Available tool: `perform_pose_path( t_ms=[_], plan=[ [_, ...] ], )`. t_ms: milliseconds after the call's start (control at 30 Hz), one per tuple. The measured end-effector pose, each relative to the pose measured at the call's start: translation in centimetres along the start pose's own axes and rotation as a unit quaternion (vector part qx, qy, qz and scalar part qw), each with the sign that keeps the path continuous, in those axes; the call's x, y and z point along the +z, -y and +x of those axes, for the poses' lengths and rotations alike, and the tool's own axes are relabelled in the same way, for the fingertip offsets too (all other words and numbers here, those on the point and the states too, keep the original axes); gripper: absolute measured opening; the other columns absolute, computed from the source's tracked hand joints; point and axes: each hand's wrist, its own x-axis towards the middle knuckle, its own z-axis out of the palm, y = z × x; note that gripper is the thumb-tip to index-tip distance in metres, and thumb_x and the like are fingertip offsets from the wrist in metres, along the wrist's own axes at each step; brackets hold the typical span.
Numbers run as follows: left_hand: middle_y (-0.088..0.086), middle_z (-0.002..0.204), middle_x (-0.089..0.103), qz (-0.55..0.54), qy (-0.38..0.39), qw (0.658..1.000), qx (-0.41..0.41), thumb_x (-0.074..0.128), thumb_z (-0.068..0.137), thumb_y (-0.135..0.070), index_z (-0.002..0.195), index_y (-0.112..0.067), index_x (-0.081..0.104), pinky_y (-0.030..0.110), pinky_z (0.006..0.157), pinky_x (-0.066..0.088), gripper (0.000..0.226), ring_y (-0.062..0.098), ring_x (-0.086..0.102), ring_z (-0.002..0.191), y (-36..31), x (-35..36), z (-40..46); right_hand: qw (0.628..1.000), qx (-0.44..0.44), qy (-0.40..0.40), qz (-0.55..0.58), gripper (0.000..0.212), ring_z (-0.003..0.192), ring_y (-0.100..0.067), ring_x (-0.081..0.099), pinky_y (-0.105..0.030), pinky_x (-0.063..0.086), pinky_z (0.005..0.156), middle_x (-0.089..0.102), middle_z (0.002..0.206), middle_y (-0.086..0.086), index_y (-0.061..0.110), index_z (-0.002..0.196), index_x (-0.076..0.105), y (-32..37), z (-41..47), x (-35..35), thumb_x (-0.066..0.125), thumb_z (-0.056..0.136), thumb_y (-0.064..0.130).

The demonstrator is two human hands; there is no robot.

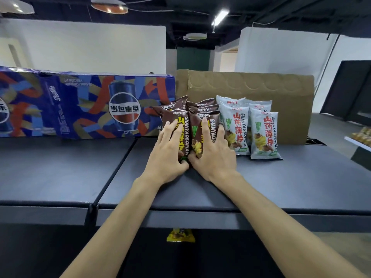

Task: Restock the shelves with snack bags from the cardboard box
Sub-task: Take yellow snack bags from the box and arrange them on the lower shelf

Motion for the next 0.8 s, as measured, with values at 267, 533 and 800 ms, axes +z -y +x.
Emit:
perform_pose_path(
  t_ms=[267,533,800],
  plan=[
    [0.004,0.154,0.033,0.020,-0.040,0.998,-0.032,0.060,0.076,-0.014,0.146,-0.012,0.037,0.039,0.118,0.018,0.074,0.021,0.018,0.147,-0.5,-0.6,-0.4,0.998,0.007,-0.037,-0.046,0.094,0.129,-0.037,0.042,-0.050,0.046,0.091,0.008,0.161,-0.011,0.035,0.154,0.006,0.2,-1.2,-1.0,0.039,0.077,0.078],
    [0.008,0.151,0.037,0.026,-0.037,0.999,-0.027,0.064,0.077,-0.017,0.142,-0.013,0.045,0.043,0.115,0.021,0.068,0.025,0.023,0.145,-1.3,-0.8,-0.9,0.998,0.005,-0.024,-0.057,0.072,0.134,-0.032,0.039,-0.048,0.045,0.096,0.019,0.160,-0.007,0.036,0.151,0.019,-2.0,-6.5,-4.6,0.035,0.089,0.068],
    [0.007,0.128,0.060,-0.111,-0.011,0.980,0.163,0.063,0.082,-0.014,0.122,-0.011,0.065,0.041,0.103,0.043,0.040,0.026,0.050,0.124,-12.0,1.4,-4.9,0.992,0.023,-0.010,-0.127,0.059,0.127,-0.029,0.049,-0.044,0.040,0.101,0.045,0.147,-0.009,0.028,0.144,0.041,-6.9,-17.8,-8.0,0.030,0.096,0.060]
  ],
)
